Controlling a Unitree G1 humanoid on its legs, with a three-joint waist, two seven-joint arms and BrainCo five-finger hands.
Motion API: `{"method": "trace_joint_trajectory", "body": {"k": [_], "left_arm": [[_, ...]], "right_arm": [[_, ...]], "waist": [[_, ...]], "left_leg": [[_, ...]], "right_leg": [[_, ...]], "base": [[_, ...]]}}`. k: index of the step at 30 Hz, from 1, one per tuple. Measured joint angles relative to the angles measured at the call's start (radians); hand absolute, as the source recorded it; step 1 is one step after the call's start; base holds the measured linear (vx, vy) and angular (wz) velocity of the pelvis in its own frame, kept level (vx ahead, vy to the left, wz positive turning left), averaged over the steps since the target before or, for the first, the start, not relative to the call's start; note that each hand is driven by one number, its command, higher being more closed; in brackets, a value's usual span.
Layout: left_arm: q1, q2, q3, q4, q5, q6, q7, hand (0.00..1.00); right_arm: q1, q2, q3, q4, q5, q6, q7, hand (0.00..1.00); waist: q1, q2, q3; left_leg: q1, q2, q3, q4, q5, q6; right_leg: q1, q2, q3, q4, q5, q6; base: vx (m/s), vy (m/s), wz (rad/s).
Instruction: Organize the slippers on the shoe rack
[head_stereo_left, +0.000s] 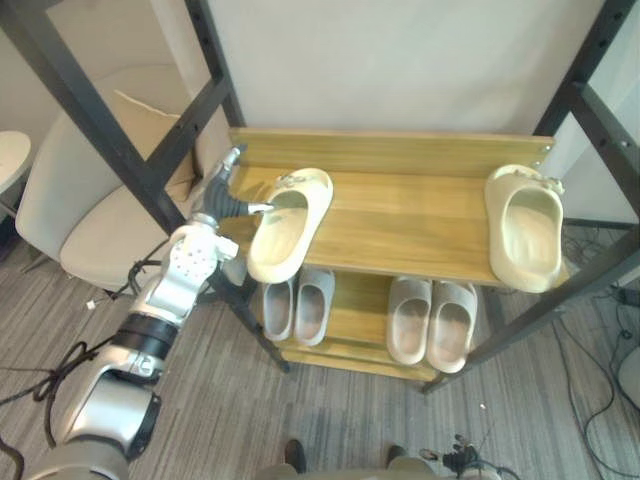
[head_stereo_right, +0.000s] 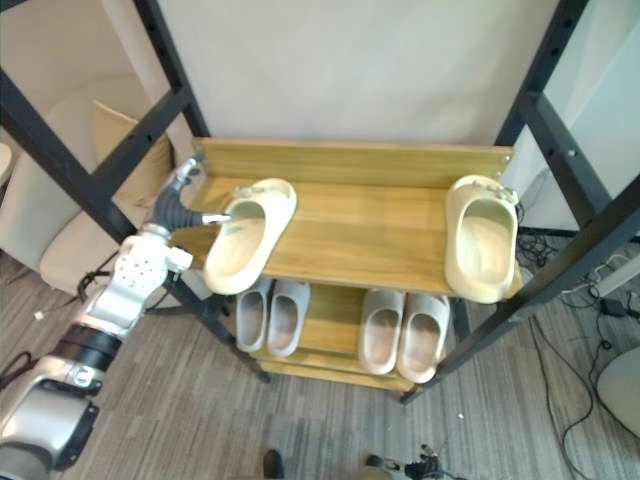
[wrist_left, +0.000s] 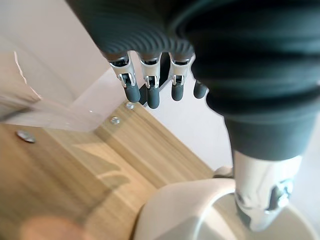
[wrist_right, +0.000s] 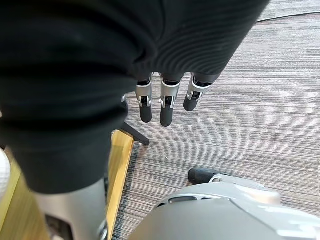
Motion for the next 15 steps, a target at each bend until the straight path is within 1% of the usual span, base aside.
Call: {"method": "trace_joint_trajectory", "body": {"k": [2,5,9,15], "left_arm": [[-0.022,0.000,-0.010,0.030,0.002,0.005,0.002,0.00],[-0.046,0.000,-0.020,0.074,0.011,0.018,0.003,0.00],[-0.064,0.000,-0.022,0.099,0.019,0.019,0.005,0.00],[-0.079,0.000,-0.030,0.125,0.021,0.022,0.007,0.00]], "right_arm": [[0.001,0.001,-0.007,0.000,0.000,0.000,-0.002,0.00],[0.000,0.000,-0.007,-0.002,0.000,-0.001,-0.002,0.00],[0.007,0.002,-0.016,-0.019,0.010,-0.001,-0.004,0.00],[0.017,0.004,-0.026,-0.031,0.019,-0.001,-0.008,0.00]], "waist": [[0.000,0.001,0.001],[-0.006,0.010,0.009],[-0.010,0.020,0.015],[-0.008,0.022,0.016]], "left_leg": [[-0.005,0.001,0.003,0.000,0.004,-0.001],[-0.005,0.001,0.011,0.000,0.002,-0.006],[-0.019,0.003,0.015,0.000,0.003,-0.008],[-0.020,0.008,0.020,0.000,0.009,-0.015]], "right_leg": [[-0.007,0.001,0.003,0.001,0.006,-0.002],[-0.011,0.001,0.010,0.000,0.008,-0.001],[-0.026,0.004,0.019,0.000,0.009,-0.001],[-0.029,0.011,0.029,0.000,0.017,-0.004]], "base": [[-0.06,0.011,-0.05],[-0.05,0.015,-0.06],[-0.02,0.007,-0.02],[0.00,0.000,0.00]]}}
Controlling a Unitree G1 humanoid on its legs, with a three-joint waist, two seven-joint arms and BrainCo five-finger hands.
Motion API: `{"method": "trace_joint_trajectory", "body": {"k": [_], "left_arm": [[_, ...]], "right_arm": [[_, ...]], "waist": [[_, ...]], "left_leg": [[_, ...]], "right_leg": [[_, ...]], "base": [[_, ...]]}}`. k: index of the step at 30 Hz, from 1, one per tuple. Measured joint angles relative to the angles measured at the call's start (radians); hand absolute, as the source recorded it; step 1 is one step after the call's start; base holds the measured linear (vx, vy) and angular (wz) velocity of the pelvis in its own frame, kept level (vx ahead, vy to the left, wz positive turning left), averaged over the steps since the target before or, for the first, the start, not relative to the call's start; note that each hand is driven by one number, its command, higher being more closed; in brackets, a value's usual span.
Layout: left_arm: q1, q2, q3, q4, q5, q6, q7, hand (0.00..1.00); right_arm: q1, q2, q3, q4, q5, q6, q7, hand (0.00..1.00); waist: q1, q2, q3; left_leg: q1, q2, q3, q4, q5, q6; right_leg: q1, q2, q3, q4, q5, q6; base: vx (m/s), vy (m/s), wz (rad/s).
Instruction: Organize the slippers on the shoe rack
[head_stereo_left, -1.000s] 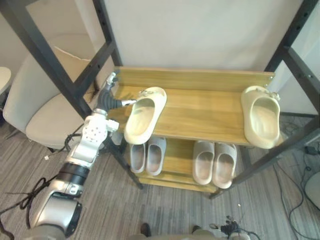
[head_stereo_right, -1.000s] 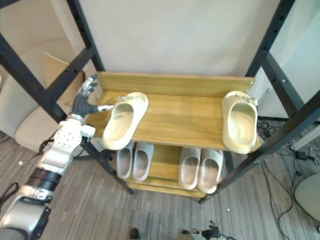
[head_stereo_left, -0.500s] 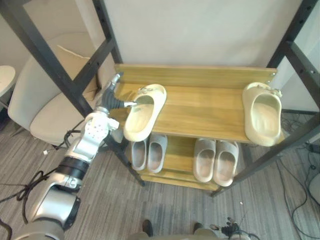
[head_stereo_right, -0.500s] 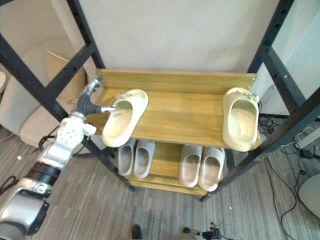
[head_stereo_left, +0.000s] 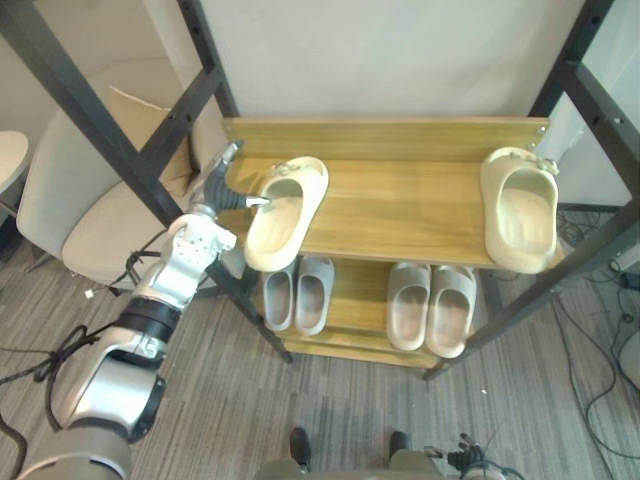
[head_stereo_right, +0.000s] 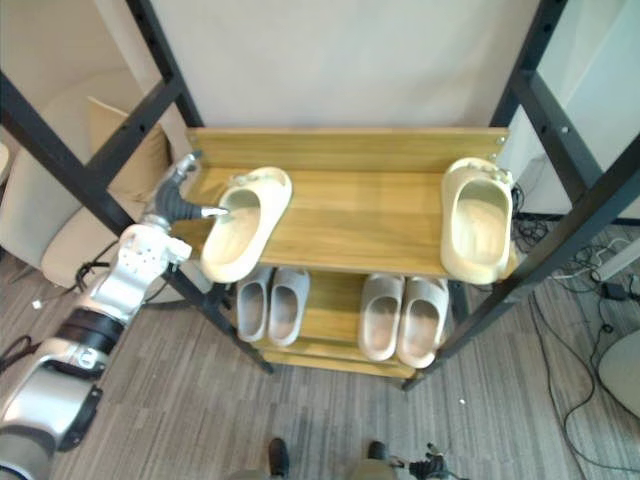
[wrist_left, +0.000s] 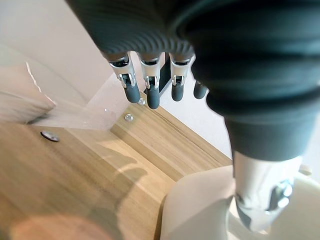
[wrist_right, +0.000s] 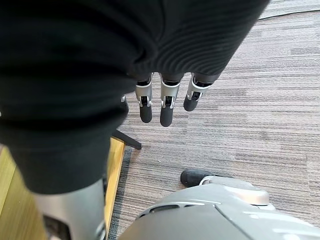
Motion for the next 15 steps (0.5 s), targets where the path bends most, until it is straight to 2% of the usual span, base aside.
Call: {"method": "trace_joint_trajectory", "body": {"k": [9,15], "left_arm": [[-0.048,-0.020,-0.007,0.053,-0.001,0.022,0.006,0.00],[-0.059,-0.061,-0.006,0.059,-0.002,0.026,0.042,0.00]], "right_arm": [[0.003,0.000,-0.008,-0.002,0.021,-0.005,-0.003,0.00],[0.003,0.001,-0.008,-0.002,0.023,-0.008,-0.006,0.00]], "waist": [[-0.002,0.003,0.005],[-0.003,0.005,0.010]], "left_leg": [[-0.017,-0.002,0.002,0.000,0.006,-0.006],[-0.017,-0.001,0.002,0.000,0.006,-0.007]], "right_leg": [[-0.017,0.000,0.006,0.000,0.005,0.002],[-0.017,0.000,0.006,0.000,0.006,0.002]], "base": [[-0.01,0.005,0.01],[0.01,0.000,-0.01]]}}
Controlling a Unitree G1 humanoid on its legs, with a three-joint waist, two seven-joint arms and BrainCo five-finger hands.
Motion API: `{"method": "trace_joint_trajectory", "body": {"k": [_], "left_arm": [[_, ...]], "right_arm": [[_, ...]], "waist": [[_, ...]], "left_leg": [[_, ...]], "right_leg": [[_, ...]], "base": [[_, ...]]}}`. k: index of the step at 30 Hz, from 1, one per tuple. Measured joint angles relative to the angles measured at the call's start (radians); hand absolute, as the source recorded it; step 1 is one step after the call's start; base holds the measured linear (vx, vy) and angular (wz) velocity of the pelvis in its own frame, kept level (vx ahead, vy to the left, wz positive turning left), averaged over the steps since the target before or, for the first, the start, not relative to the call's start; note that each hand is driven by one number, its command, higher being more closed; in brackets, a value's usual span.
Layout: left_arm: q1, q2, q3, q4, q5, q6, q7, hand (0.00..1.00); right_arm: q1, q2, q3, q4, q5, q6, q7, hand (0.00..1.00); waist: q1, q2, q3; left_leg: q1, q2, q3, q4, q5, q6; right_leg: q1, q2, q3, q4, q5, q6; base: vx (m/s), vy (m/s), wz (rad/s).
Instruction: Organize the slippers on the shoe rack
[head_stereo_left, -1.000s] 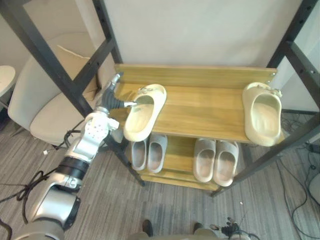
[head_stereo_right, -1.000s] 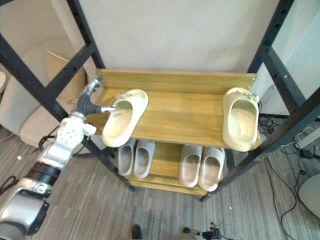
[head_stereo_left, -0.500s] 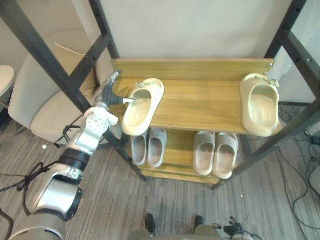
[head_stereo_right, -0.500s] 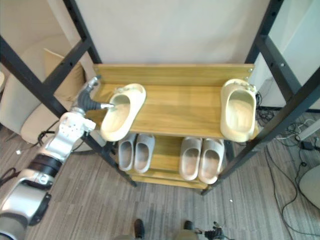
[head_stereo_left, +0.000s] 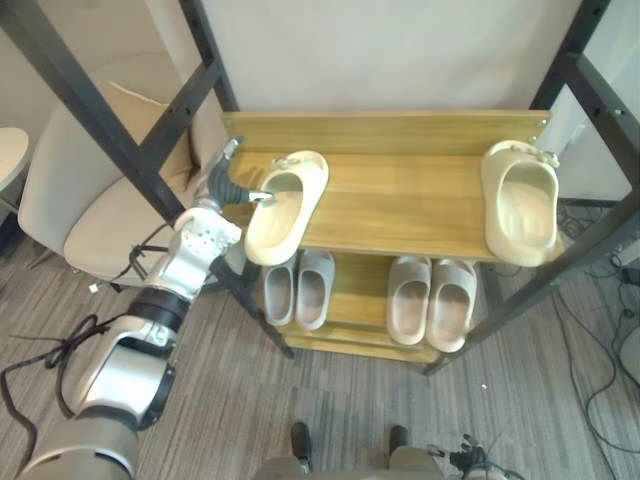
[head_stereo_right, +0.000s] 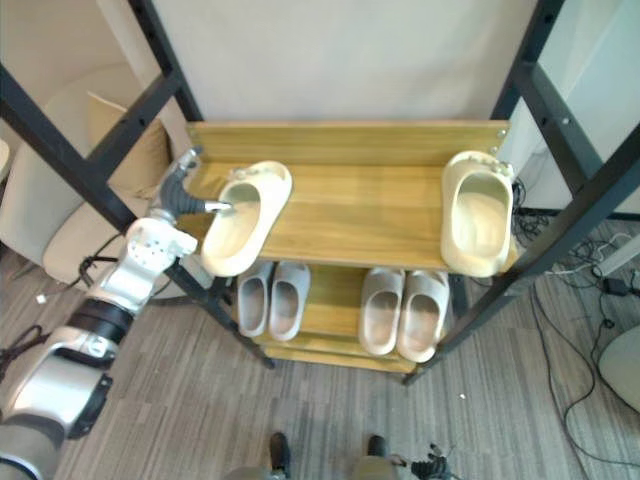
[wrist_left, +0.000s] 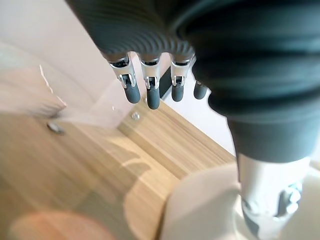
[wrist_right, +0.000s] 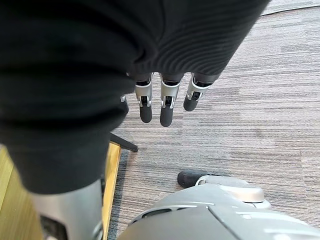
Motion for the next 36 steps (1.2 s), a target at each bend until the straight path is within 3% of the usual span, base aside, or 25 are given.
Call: {"method": "trace_joint_trajectory", "body": {"k": [8,15,16,36], "left_arm": [[-0.130,-0.055,0.001,0.026,-0.002,-0.001,-0.001,0.00],[-0.158,-0.094,0.000,0.026,-0.002,-0.006,0.000,0.00],[-0.158,-0.095,0.000,0.032,-0.001,-0.005,0.000,1.00],[-0.158,-0.093,0.010,0.038,0.042,-0.027,-0.004,1.00]], "right_arm": [[-0.028,0.001,0.000,-0.002,0.004,-0.004,-0.004,0.00],[-0.030,-0.003,0.000,-0.002,0.004,-0.003,-0.004,0.00],[-0.030,-0.003,0.000,-0.004,0.004,-0.003,-0.004,0.00],[-0.028,-0.005,0.000,-0.006,0.037,-0.004,-0.006,0.00]], "waist": [[-0.057,0.011,0.021],[-0.064,0.023,0.029],[-0.064,0.028,0.034],[-0.070,0.026,0.043]], "left_leg": [[0.001,0.000,0.026,0.000,0.006,0.010],[0.018,-0.001,0.026,0.001,0.006,0.010],[0.018,-0.001,0.026,0.000,0.006,0.010],[0.020,0.006,0.029,0.000,-0.006,0.009]], "right_leg": [[0.002,0.004,0.022,-0.021,0.032,0.001],[0.030,0.005,0.015,-0.039,0.031,0.000],[0.030,0.005,0.014,-0.039,0.031,0.000],[0.038,0.010,0.010,-0.053,0.035,0.001]], "base": [[0.08,0.001,-0.13],[0.03,-0.005,0.03],[-0.05,0.008,0.01],[0.00,0.002,0.00]]}}
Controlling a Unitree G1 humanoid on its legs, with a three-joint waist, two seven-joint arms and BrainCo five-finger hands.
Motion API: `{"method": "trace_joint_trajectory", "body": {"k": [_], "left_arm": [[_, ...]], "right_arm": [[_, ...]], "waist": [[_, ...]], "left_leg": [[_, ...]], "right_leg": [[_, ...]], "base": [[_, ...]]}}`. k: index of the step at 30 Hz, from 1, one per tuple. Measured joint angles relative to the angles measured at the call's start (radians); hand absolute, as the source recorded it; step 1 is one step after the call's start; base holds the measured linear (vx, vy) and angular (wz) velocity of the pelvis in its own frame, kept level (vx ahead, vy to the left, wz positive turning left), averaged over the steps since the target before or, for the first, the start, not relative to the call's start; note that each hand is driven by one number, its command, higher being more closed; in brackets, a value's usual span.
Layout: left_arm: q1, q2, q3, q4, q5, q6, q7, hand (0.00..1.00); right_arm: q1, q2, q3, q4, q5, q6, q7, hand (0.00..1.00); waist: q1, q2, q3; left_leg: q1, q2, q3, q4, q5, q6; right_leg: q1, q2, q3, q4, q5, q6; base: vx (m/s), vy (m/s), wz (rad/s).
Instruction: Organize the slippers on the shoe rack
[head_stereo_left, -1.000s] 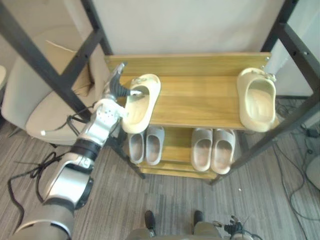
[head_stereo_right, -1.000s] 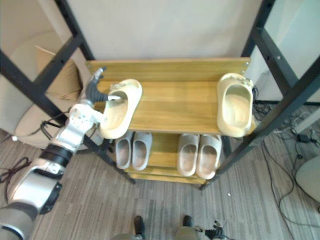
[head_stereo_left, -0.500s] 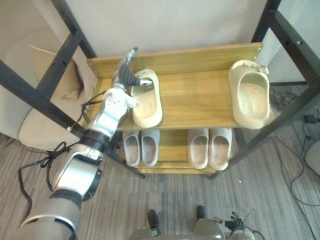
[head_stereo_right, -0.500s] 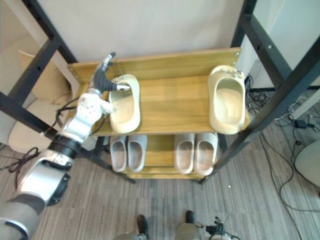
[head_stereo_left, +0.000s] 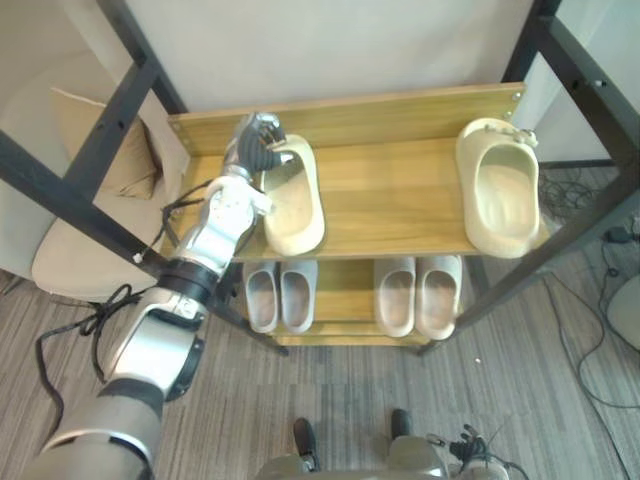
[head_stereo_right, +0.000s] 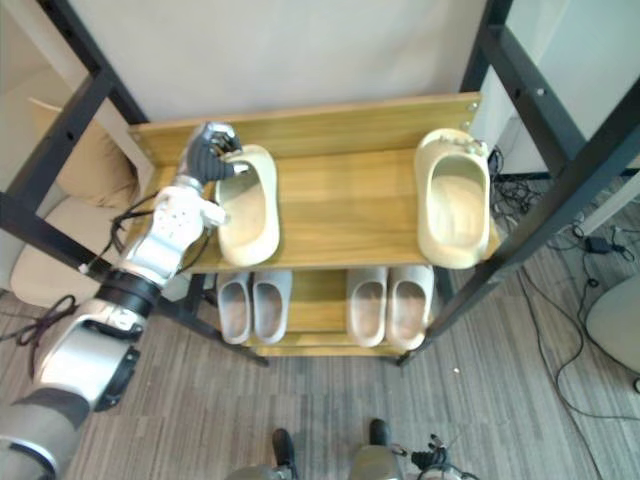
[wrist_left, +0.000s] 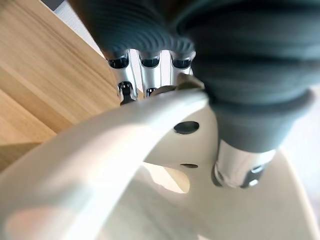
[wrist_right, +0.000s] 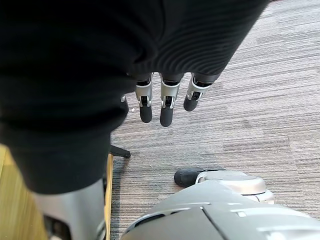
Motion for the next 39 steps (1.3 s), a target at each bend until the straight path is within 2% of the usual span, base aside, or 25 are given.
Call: {"method": "trace_joint_trajectory", "body": {"k": [5,14,20,29,35,39], "left_arm": [[0.005,0.000,0.025,-0.010,0.000,0.017,0.003,1.00],[0.056,0.000,0.026,-0.120,-0.002,0.018,0.004,1.00],[0.081,-0.012,-0.055,-0.227,-0.003,0.016,0.004,1.00],[0.080,-0.070,-0.101,-0.280,0.002,-0.002,0.004,1.00],[0.038,-0.078,-0.130,-0.290,0.087,-0.004,0.029,1.00],[-0.032,-0.078,-0.157,-0.257,0.193,-0.003,0.053,1.00]], "right_arm": [[0.001,0.000,0.001,0.000,0.000,0.000,0.000,0.00],[0.001,0.000,0.012,0.000,-0.001,0.000,0.000,0.00],[0.000,-0.005,0.040,-0.003,-0.001,0.000,0.000,0.00],[-0.001,-0.007,0.040,-0.006,-0.001,-0.001,-0.001,0.00],[0.004,-0.006,0.030,-0.036,-0.002,-0.002,-0.003,0.00],[0.006,-0.002,0.016,-0.038,-0.001,-0.017,-0.012,0.00]], "waist": [[0.000,-0.001,0.000],[-0.001,-0.003,0.002],[-0.002,-0.006,0.004],[-0.011,-0.006,0.004],[-0.026,-0.005,0.003],[-0.043,-0.002,0.001]], "left_leg": [[0.004,0.003,-0.001,0.000,0.000,0.000],[0.011,0.007,-0.007,0.000,0.000,0.000],[0.015,0.008,-0.007,0.000,-0.001,-0.001],[0.013,0.009,0.000,0.000,-0.002,-0.002],[-0.009,0.008,0.028,0.000,-0.002,-0.002],[-0.020,0.008,0.050,0.000,-0.002,-0.002]], "right_leg": [[0.002,0.002,-0.001,0.000,0.000,-0.001],[0.017,0.006,-0.010,-0.003,-0.002,-0.004],[0.019,0.006,-0.011,-0.003,-0.002,-0.004],[0.009,0.006,0.004,0.000,-0.002,-0.004],[-0.040,0.008,0.045,0.019,-0.001,-0.002],[-0.068,0.008,0.070,0.027,0.002,-0.002]], "base": [[-0.01,0.000,-0.02],[0.01,-0.007,0.03],[0.00,0.000,0.00],[0.00,0.000,-0.03],[0.00,0.006,-0.14],[0.00,0.006,-0.18]]}}
